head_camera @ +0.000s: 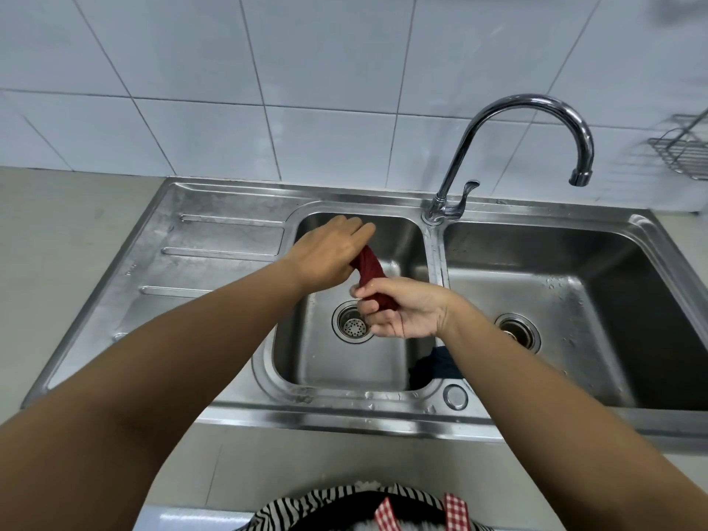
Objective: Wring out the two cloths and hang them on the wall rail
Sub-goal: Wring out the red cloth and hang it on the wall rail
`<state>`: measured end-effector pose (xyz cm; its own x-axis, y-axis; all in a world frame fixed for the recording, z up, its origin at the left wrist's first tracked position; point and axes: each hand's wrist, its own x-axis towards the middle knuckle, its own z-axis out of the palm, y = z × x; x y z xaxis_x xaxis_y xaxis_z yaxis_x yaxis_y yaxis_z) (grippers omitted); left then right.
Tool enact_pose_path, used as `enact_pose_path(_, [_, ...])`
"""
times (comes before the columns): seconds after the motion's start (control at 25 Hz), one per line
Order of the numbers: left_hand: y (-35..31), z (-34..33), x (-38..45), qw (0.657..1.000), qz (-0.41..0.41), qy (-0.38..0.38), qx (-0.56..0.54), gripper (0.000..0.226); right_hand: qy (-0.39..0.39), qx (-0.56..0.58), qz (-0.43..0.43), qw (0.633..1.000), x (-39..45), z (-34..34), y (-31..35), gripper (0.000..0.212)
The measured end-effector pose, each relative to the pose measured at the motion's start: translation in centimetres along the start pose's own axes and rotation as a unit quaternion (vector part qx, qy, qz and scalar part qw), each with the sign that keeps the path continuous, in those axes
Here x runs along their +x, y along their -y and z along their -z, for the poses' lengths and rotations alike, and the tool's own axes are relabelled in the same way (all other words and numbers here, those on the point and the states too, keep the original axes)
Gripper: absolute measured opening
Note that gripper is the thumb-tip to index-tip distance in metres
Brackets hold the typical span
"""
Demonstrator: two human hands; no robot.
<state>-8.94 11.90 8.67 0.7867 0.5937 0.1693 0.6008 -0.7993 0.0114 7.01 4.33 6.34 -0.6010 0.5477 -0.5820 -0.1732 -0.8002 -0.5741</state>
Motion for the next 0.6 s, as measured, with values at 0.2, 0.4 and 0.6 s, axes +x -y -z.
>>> enact_pose_path(0.2, [0.9,-0.2,0.1,0.996,-0.035,0.050,0.066,0.014,-0.157,-0.314,-0.049,0.935,0.8,-0.5,0.8,0.023])
enact_pose_path(0.4, [-0.8,-1.6,0.3,0.987,0.012,0.125,0.101,0.010,-0.364,-0.678,-0.018,0.638,1.2,0.3,0.3,0.018])
enact_pose_path(0.6, [-4.0,-3.1,0.4,0.963,0.211,0.134,-0.099,0.004,-0.421,-0.777,0.085,0.460,0.2,2.4,0.4,0.026])
